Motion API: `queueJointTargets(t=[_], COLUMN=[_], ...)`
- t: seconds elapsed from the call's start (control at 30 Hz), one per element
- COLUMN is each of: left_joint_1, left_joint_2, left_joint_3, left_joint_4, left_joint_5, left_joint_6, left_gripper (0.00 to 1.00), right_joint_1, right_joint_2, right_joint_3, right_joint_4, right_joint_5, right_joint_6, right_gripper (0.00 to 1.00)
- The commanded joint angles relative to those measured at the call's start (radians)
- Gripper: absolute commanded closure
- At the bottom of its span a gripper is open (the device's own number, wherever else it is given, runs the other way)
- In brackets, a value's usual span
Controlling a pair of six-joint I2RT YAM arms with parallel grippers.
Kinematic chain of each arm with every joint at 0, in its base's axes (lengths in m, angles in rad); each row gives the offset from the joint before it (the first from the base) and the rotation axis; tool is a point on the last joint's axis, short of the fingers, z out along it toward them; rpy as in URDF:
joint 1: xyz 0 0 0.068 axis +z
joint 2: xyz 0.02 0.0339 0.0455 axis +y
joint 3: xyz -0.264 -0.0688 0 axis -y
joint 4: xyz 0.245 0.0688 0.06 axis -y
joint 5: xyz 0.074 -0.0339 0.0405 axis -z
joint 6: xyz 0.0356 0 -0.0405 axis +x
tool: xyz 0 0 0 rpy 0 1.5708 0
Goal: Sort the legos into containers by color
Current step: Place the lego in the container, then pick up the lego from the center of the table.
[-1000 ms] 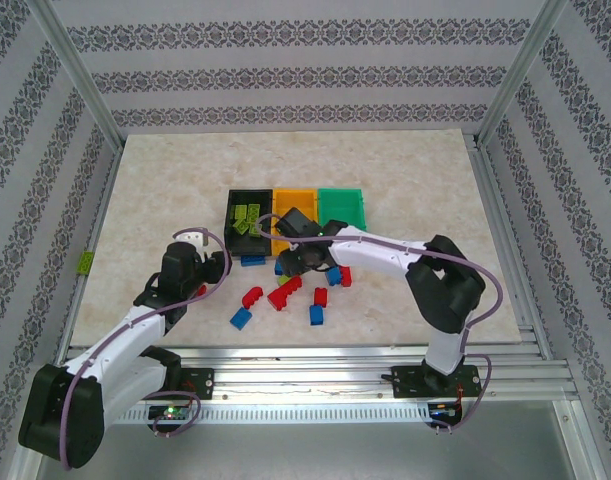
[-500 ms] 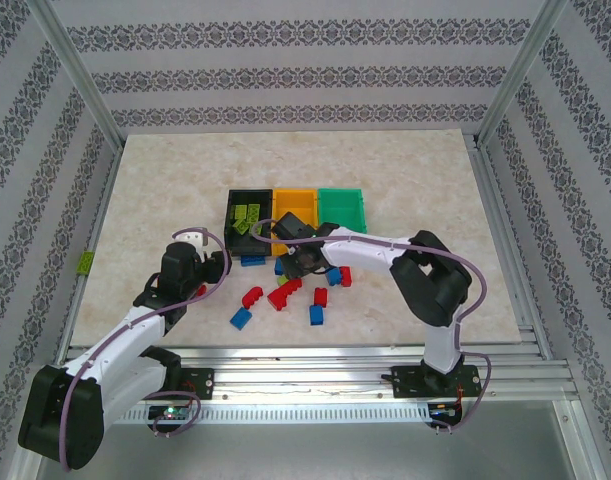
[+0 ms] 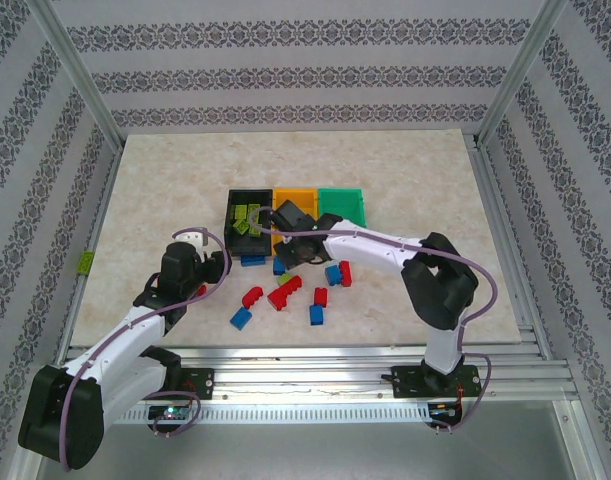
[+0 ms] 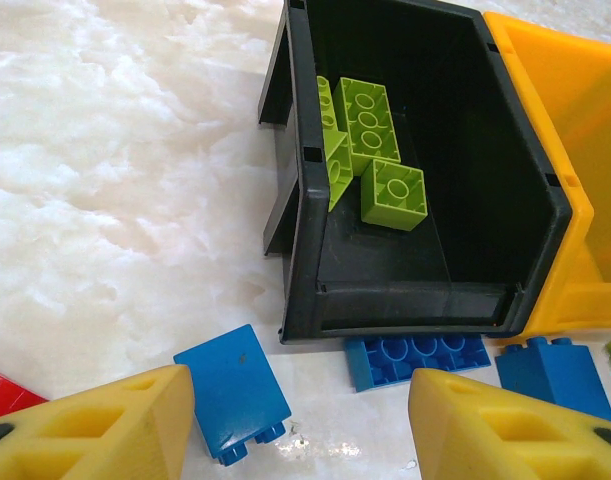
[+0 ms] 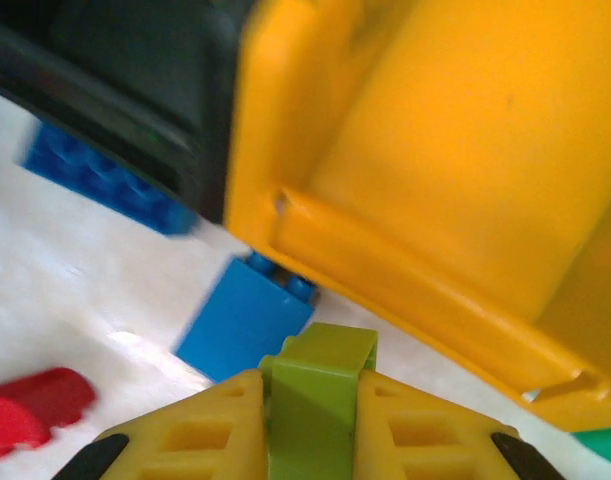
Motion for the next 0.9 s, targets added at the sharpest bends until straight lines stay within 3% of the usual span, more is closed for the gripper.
queueJointTargets(t=[0.0, 0.17, 0.23, 0.33, 0.67, 0.87], left_joint_1=[0.011, 0.012, 0.011, 0.012, 0.011, 0.012], left_joint_2=[-0.009, -0.007, -0.008, -0.014, -0.011, -0.021], left_joint_3=[-0.011, -0.011, -0.010, -0.010, -0.010, -0.013], left_joint_4=[0.018, 0.015, 0.015, 0.012, 0.020, 0.015], left_joint_5=[-0.004, -0.014, -0.010, -0.012, 0.004, -0.004], left_joint_6=[-0.003, -0.001, -0.001, 0.000, -0.008, -0.008], left_gripper=[0.41, 0.41, 0.41, 0.41, 0.41, 0.41], right_joint_1=[0.010, 0.007, 0.000, -0.002, 0.022, 0.033], right_joint_2=[-0.016, 0.114, 0.178, 0.214, 0.006, -0.041], right_joint_3=[0.114, 0.316, 0.413, 0.446, 0.042, -0.093], right_joint_4=[0.021, 0.039, 0.010, 0.003, 0.038, 0.009], right_joint_5=[-0.042, -0.057, -0.052, -0.068, -0.081, -0.090], right_joint_6=[-0.002, -0.002, -0.007, 0.000, 0.008, 0.012], right_gripper=[0.77, 0.74, 0.63, 0.59, 0.56, 0.52])
